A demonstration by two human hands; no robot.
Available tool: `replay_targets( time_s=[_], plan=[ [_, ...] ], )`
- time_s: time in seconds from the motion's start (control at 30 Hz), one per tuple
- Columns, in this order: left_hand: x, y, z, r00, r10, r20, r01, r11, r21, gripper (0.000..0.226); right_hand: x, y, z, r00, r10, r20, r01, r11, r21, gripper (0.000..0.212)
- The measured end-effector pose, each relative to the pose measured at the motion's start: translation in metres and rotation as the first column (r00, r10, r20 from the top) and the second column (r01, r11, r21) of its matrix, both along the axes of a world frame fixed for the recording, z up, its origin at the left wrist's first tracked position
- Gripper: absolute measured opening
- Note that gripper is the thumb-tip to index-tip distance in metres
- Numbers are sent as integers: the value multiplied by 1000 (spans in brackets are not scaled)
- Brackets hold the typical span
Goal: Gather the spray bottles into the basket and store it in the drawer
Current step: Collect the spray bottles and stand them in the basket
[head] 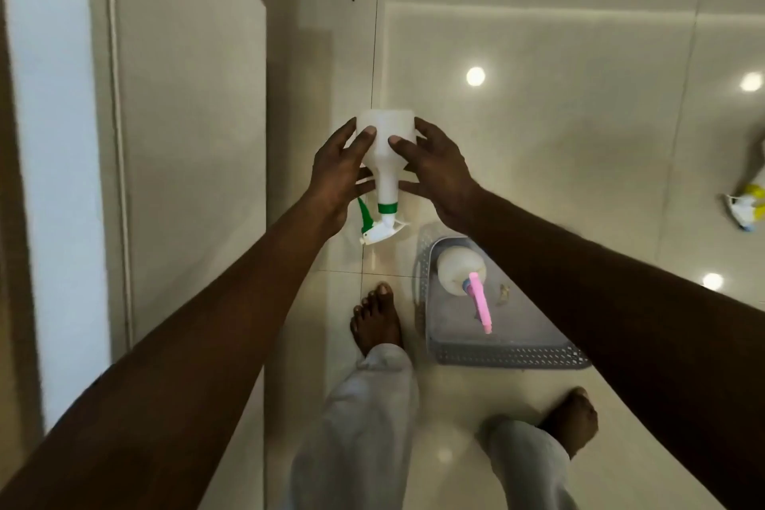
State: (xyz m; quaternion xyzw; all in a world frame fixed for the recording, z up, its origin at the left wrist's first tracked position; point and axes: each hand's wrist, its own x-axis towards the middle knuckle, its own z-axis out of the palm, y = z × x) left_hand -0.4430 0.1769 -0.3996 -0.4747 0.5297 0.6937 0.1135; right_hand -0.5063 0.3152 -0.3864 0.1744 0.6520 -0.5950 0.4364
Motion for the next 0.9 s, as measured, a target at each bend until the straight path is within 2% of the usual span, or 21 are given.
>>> replay_targets(
  time_s=[0.2,0.47,0.57,0.77,0.87,0.9],
  plan=[
    [55,23,76,1000,-3,-2,3,1000,8,52,44,33,75,997,3,71,3,997,-81,66],
    [152,100,137,997,37,65,-41,997,61,41,133,105,131,987,-9,159,9,1000,-1,62],
    [189,138,140,990,79,120,-92,990,104,36,173,140,134,980,-26,195,19,999,39,58],
    [230,201,114,951,40,306,-92,983,157,66,226,203,108,969,-37,244,-6,984,175,55],
    [230,219,94,946,-1,323,-51,987,153,74,236,225,82,966,-32,257,-26,975,220,52],
    [228,225,87,945,-12,327,-41,987,154,69,239,232,71,965,-26,262,-40,969,243,52]
  ],
)
